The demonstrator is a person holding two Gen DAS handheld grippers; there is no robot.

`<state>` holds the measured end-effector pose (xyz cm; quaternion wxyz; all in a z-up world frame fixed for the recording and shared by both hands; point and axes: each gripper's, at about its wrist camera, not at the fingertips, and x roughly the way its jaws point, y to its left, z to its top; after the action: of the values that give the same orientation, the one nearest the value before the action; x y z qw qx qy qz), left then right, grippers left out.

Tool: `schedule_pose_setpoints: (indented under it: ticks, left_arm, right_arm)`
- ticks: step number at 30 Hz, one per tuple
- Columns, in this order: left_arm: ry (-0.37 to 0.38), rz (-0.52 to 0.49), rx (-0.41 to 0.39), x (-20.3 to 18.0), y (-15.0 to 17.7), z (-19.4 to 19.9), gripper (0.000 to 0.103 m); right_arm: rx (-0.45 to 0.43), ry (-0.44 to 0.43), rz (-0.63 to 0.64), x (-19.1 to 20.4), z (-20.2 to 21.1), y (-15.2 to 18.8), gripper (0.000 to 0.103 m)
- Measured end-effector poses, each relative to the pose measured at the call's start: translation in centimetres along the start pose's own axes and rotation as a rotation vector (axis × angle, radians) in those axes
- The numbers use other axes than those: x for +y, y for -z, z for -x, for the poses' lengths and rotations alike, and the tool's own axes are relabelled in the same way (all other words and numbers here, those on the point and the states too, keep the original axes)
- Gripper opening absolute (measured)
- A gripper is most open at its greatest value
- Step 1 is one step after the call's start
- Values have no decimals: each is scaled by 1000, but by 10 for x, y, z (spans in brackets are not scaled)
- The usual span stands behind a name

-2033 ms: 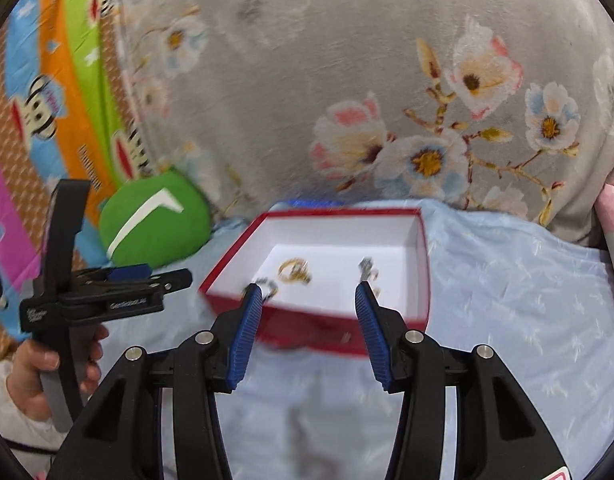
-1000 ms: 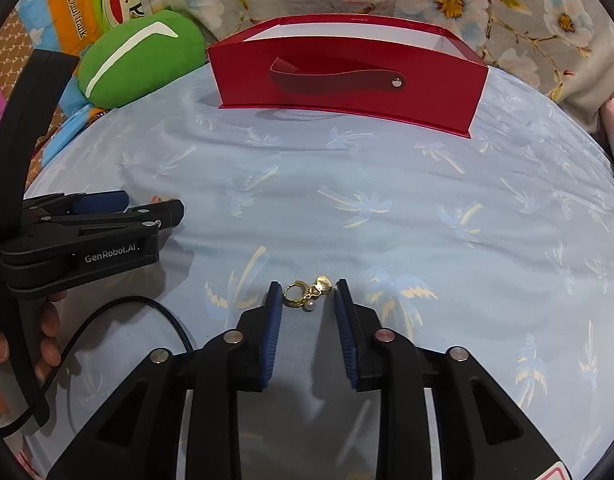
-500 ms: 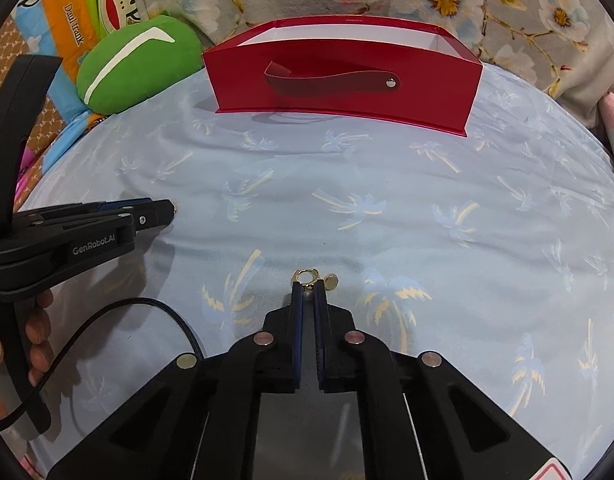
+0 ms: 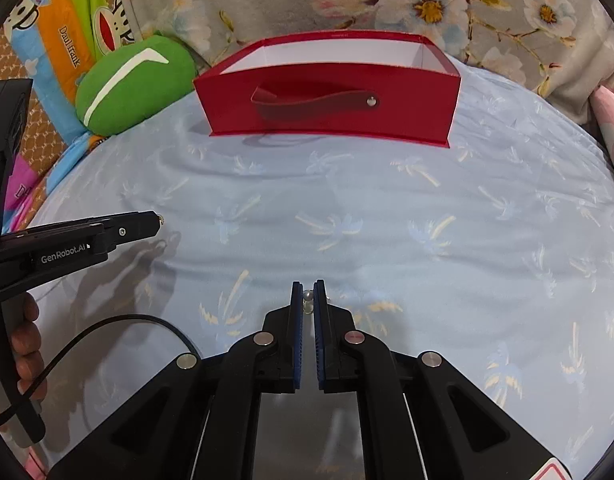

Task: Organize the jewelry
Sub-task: 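Carry both gold drop earrings into the red box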

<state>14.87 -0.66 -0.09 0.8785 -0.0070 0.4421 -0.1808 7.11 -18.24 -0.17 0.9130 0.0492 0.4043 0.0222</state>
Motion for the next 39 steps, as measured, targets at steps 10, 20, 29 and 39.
schedule_pose_setpoints:
  ticks: [10, 20, 29, 39]
  left_arm:
    - [-4, -40, -72, -14, -29, 28, 20]
    - [-41, -76, -149, -23, -81, 41, 20]
    - [-85, -115, -219, -29, -140, 36, 20]
    - [-139, -136, -268, -34, -228, -2, 20]
  right_arm:
    - [-85, -9, -9, -8, 26, -31, 5]
    - [-218, 14, 19, -21, 42, -96, 5]
    - [-285, 22, 21, -41, 26, -168, 5]
    - [-294, 15, -18, -71, -24, -259, 5]
